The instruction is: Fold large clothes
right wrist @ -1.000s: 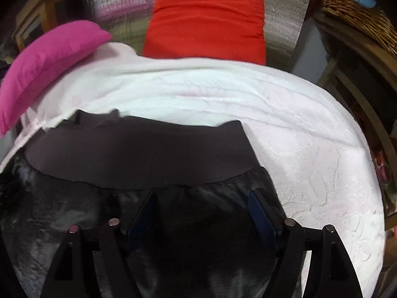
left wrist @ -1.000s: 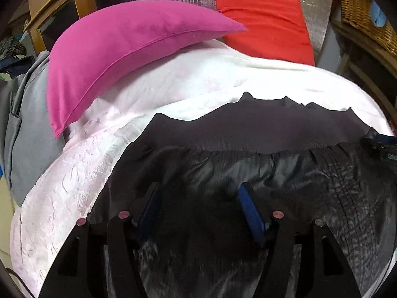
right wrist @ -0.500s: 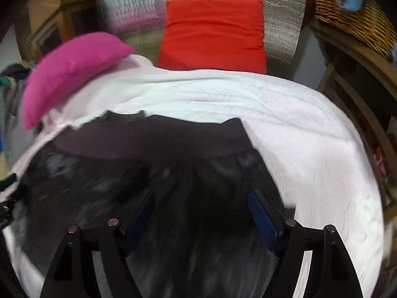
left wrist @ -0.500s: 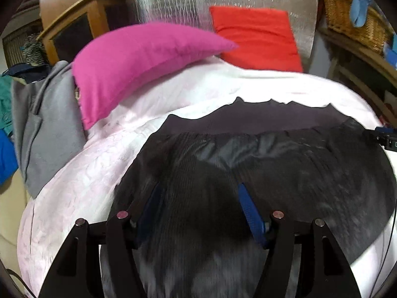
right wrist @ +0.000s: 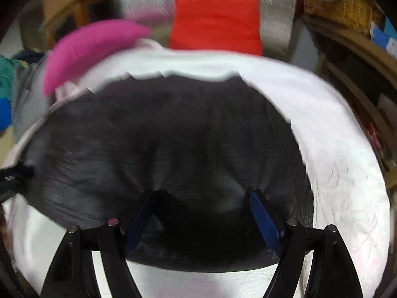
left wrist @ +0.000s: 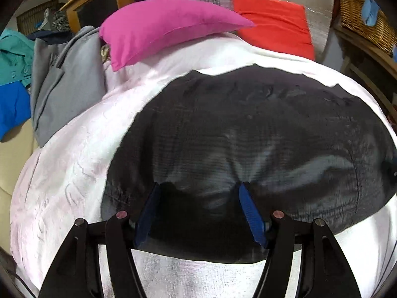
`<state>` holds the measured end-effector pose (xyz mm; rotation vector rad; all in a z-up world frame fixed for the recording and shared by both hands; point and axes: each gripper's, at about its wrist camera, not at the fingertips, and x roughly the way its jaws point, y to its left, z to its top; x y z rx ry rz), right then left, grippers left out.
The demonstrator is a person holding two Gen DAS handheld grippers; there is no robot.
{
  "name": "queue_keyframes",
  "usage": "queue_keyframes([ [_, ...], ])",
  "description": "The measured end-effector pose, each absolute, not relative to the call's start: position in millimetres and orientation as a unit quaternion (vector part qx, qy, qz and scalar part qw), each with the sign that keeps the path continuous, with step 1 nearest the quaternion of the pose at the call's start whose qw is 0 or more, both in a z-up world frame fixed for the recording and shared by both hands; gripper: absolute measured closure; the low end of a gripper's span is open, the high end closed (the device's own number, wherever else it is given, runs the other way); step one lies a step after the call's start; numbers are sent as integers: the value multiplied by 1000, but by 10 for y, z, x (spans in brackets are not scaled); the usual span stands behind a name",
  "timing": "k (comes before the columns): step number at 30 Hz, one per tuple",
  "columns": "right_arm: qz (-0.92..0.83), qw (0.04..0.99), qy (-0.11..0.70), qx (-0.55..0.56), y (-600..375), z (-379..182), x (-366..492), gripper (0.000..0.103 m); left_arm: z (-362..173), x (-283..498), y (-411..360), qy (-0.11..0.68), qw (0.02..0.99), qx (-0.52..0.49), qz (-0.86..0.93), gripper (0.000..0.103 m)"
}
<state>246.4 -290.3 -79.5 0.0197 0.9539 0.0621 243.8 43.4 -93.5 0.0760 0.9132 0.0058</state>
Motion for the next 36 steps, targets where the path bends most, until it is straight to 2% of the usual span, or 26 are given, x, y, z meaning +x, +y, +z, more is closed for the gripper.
queue_keyframes([
  [7,47,903,425,41,-2844,-397,2665,22,-565,2493,208,407,913,-5,-34,36],
  [10,59,898,436,21,-2627,-479,2911,22,-678,2609,-179,418,906,16,-62,36],
  [12,47,878,477,2,-2528,-735,3175,22,-893,2743,-381,445,893,49,-46,36],
  [14,34,871,489,-6,-2531,-878,3288,17,-1074,2844,-438,468,881,56,-33,35],
  [24,29,890,455,0,-2477,-610,3205,17,-1074,2872,-396,471,881,48,-28,32],
  [30,17,873,488,-2,-2523,-852,3403,14,-1083,2883,-370,473,879,50,-26,31],
  [36,26,882,470,11,-2492,-620,3372,15,-1075,2865,-358,473,879,48,-25,30],
])
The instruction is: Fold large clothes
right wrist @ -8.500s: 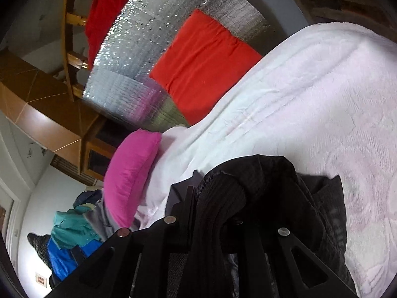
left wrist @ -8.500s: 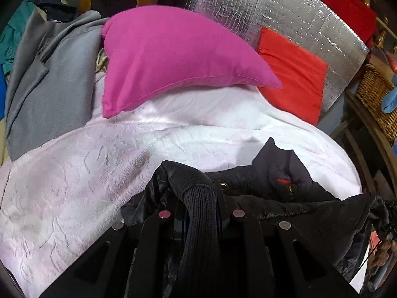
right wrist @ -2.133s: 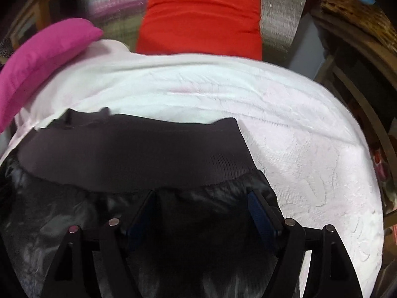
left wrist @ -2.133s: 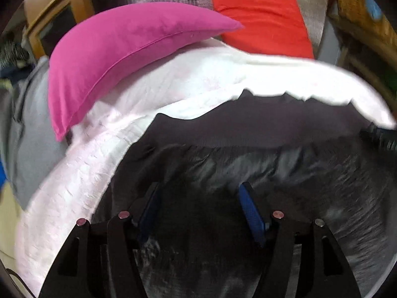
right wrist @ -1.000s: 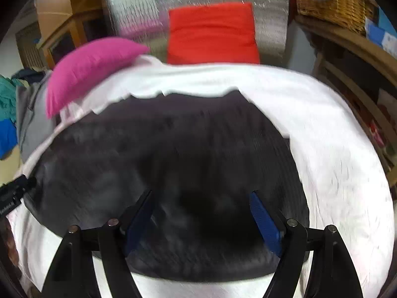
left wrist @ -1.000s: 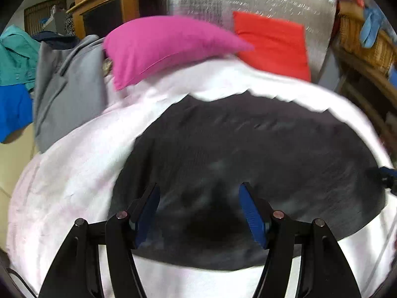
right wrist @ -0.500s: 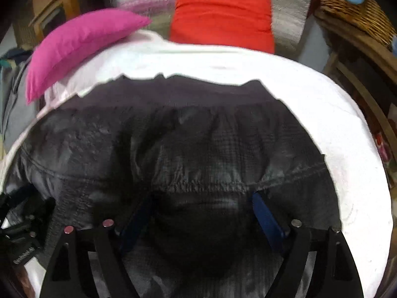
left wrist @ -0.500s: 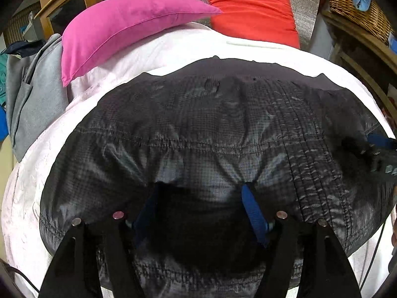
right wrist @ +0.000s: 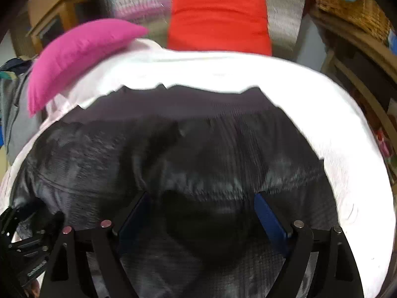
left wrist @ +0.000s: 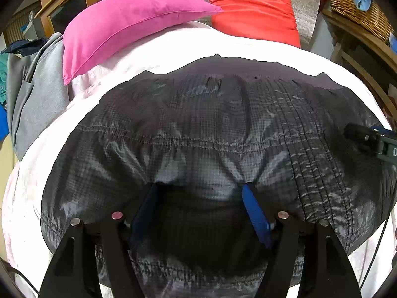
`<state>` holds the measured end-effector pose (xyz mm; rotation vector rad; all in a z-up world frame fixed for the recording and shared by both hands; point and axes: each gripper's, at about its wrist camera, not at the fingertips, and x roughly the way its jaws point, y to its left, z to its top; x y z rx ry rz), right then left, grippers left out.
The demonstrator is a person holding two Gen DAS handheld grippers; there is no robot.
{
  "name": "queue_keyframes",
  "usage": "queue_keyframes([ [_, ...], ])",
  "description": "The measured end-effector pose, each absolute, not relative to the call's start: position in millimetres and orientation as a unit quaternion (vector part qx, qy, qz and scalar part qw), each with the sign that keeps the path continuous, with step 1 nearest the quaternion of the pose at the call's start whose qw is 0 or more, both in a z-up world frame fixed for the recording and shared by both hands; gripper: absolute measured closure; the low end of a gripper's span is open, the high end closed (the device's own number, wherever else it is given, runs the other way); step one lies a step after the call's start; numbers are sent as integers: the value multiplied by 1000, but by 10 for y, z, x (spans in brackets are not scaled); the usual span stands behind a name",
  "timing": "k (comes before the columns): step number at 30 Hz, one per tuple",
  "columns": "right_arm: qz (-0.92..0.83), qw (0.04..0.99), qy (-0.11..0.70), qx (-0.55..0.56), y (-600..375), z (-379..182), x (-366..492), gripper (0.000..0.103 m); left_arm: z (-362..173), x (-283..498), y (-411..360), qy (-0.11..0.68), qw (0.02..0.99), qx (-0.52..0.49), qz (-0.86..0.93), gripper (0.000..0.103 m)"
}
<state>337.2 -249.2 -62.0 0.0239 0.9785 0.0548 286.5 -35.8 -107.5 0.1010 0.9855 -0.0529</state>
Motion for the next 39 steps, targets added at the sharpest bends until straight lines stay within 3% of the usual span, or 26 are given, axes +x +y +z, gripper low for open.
queue_keyframes([
  [4,19,865,501,12,-2539,-886,3557,13,-1071,2894,-353,472,880,51,-29,29],
  [7,35,871,489,39,-2608,-751,3521,14,-970,2898,-211,470,881,34,-51,29],
  [13,0,888,454,67,-3288,-488,3308,14,-807,2884,712,447,894,-25,-11,29],
  [20,29,848,480,222,-4241,-795,3115,14,-930,2963,1620,458,880,-118,-32,29],
  [26,82,819,498,273,-4223,-1008,3273,14,-1040,3151,1604,475,861,-153,-96,28],
  [27,85,817,501,271,-4177,-1048,3297,15,-1065,3160,1557,479,859,-151,-94,27],
  [29,107,811,505,276,-4090,-1078,3329,39,-1177,3245,1494,502,844,-157,-106,27],
  [32,102,823,509,230,-3933,-1074,3380,40,-1293,3293,1476,517,829,-179,-117,27],
  [37,109,820,498,262,-4030,-1060,3394,39,-1186,3244,1587,487,844,-193,-114,27],
  [39,113,814,502,270,-4005,-1123,3414,36,-1316,3290,1538,512,828,-194,-117,26],
])
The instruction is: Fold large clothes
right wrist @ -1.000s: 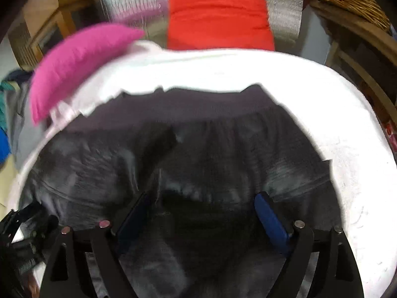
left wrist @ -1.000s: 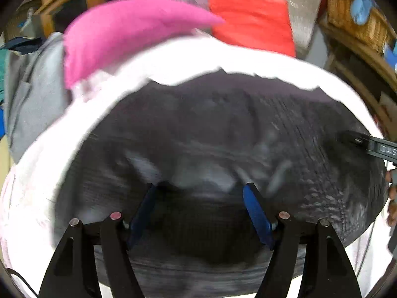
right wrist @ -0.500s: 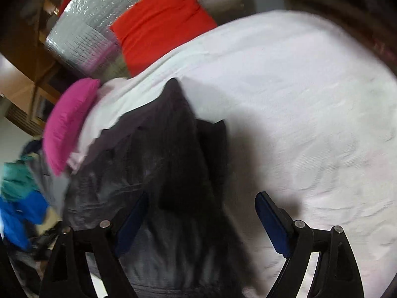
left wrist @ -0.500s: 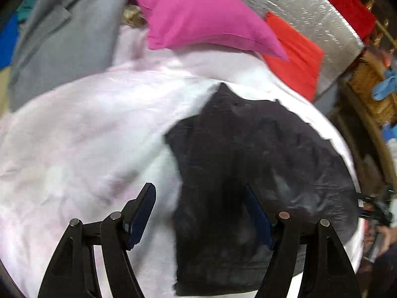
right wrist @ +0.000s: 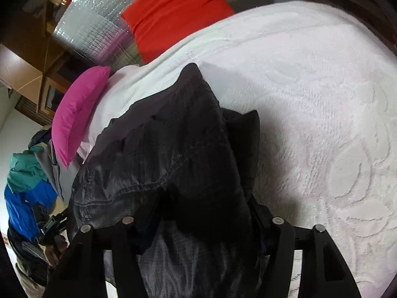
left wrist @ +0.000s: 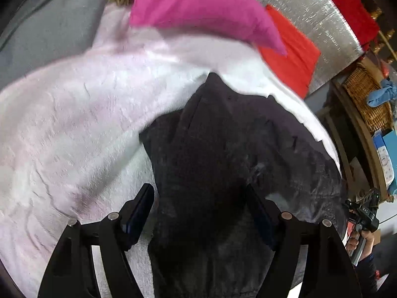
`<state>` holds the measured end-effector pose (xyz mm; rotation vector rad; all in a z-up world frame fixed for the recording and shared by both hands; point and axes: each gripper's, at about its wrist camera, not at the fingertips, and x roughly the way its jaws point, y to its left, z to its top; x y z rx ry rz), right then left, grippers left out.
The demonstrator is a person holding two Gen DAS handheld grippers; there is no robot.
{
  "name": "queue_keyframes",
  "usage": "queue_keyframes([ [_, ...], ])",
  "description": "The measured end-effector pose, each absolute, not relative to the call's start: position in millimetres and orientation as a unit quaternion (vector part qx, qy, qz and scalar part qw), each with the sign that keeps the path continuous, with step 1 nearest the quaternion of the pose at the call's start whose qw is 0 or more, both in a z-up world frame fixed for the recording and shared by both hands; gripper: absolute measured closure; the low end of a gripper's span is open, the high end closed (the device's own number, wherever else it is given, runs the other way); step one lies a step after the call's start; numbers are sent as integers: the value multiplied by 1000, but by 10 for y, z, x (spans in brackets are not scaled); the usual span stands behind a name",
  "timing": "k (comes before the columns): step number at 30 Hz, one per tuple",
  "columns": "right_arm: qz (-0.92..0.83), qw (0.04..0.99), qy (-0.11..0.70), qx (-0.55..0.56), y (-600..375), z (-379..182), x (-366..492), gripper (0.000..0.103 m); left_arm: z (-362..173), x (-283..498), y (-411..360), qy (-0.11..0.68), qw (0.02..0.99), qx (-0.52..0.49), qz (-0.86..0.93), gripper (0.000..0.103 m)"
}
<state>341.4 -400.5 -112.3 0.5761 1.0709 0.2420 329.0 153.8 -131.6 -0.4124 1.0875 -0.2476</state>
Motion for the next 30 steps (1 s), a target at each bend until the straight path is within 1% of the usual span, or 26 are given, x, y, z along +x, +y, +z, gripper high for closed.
queue_keyframes([
  [1,114,813,504,267,-3976,-1141,3421,36,-1362,3349,1492,519,824,-192,-123,26],
  [2,112,817,504,258,-3949,-1131,3408,42,-1367,3345,1442,514,830,-179,-121,27],
  [3,110,823,503,241,-3899,-1087,3396,49,-1360,3354,1411,514,831,-173,-121,39],
  [4,114,825,506,227,-3836,-1039,3404,66,-1348,3359,1391,518,827,-176,-127,59],
  [5,108,828,508,209,-3779,-985,3413,76,-1315,3367,1373,520,825,-178,-130,66],
  [6,104,832,510,189,-3729,-911,3421,81,-1261,3372,1339,520,828,-168,-125,74],
  [7,103,836,511,173,-3702,-827,3415,84,-1211,3377,1297,520,831,-156,-120,80],
  [10,101,849,501,138,-3596,-536,3399,89,-973,3370,1170,504,849,-117,-104,85],
  [13,103,871,469,107,-3479,-155,3306,92,-616,3246,1165,464,873,-111,-105,86],
  [16,109,886,441,87,-3463,142,3105,92,-315,2958,1122,427,893,-94,-110,87],
  [19,110,893,427,92,-3535,253,2775,92,-220,2573,1161,413,898,-99,-117,86],
  [21,109,889,429,115,-3614,164,2570,92,-329,2270,1170,416,896,-98,-122,86],
  [23,107,880,443,136,-3692,-82,2324,90,-575,2060,1167,431,889,-95,-119,84],
  [24,102,873,455,143,-3709,-269,2241,89,-812,2008,1140,454,880,-86,-113,81],
  [25,102,863,474,143,-3712,-476,2203,80,-980,1986,1137,474,871,-76,-105,71],
  [26,97,848,501,143,-3728,-705,2205,64,-1119,1981,1144,483,867,-71,-98,62],
  [27,86,837,516,157,-3784,-890,2213,55,-1194,1969,1185,476,871,-77,-96,53],
  [28,86,835,511,185,-3869,-967,2208,49,-1172,1969,1229,473,871,-88,-101,53],
  [30,83,836,493,228,-4037,-917,2217,47,-1003,2004,1312,489,861,-97,-99,54],
])
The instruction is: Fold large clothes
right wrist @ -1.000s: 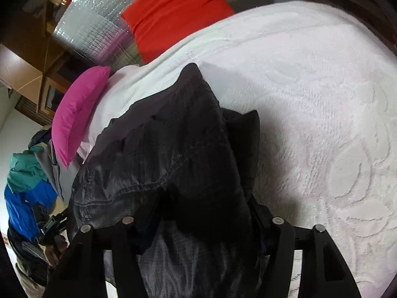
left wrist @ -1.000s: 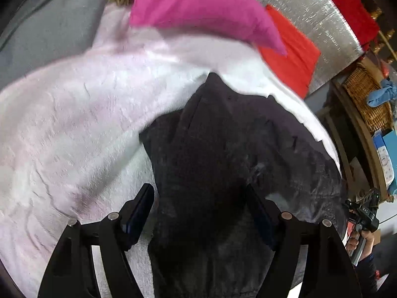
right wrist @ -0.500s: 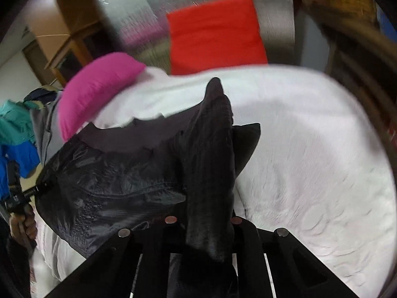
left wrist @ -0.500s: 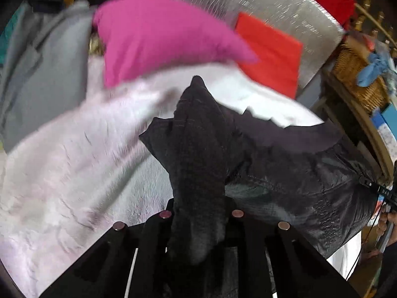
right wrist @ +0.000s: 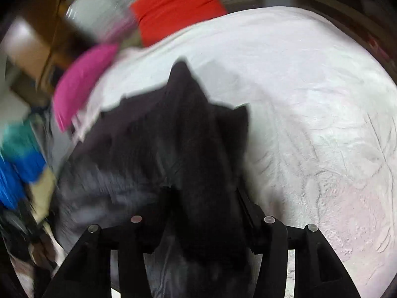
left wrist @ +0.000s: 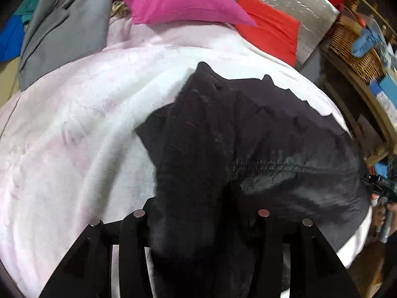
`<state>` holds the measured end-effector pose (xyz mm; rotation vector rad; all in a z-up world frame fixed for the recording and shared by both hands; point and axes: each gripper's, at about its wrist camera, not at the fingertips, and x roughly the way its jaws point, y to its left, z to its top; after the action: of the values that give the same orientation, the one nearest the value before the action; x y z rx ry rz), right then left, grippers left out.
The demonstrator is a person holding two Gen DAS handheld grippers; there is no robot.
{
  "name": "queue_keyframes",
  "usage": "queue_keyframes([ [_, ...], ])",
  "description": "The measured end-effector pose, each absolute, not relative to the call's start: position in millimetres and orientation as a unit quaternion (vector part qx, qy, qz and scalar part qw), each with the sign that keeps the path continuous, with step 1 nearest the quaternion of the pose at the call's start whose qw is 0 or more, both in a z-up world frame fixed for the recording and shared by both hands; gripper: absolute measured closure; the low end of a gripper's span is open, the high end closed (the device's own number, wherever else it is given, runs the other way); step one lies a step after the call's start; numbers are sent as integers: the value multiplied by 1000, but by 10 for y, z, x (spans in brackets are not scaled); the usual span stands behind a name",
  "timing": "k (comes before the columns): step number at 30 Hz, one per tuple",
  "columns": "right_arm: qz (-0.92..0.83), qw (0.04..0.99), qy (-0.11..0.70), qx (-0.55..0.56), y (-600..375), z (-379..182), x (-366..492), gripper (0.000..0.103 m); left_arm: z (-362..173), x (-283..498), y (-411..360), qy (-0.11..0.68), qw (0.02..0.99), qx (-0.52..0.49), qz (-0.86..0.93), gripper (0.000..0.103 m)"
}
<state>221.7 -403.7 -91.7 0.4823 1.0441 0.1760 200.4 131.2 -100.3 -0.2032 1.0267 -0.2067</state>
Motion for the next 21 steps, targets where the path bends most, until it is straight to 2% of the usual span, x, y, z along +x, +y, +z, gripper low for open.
queue_keyframes([
  [2,75,853,468,218,-4130,-712,2251,40,-772,2012,1371,466,877,-80,-91,51],
  [4,71,866,446,214,-4214,-501,2344,36,-548,2108,1410,428,898,-58,-87,28],
  [5,71,872,435,212,-4220,-410,2457,32,-488,2216,1383,418,903,-52,-91,26],
  [7,77,874,436,201,-4168,-358,2693,32,-466,2432,1301,419,900,-51,-107,26],
  [12,94,853,491,148,-3856,-645,3244,32,-858,3174,910,495,861,-18,-112,26],
  [13,97,848,501,141,-3822,-746,3293,42,-957,3258,830,514,852,-4,-104,39],
  [14,108,836,523,125,-3735,-843,3371,81,-1073,3353,788,534,840,2,-99,58],
  [15,105,835,529,105,-3699,-842,3376,84,-1098,3328,816,541,835,-2,-103,80],
  [16,104,843,522,85,-3672,-809,3361,91,-1041,3323,838,529,842,-12,-105,90],
  [19,93,879,465,56,-3683,-408,3210,93,-845,3245,919,488,866,-26,-106,91],
  [21,76,888,451,54,-3789,-355,3223,93,-931,3295,955,491,864,-35,-100,91],
])
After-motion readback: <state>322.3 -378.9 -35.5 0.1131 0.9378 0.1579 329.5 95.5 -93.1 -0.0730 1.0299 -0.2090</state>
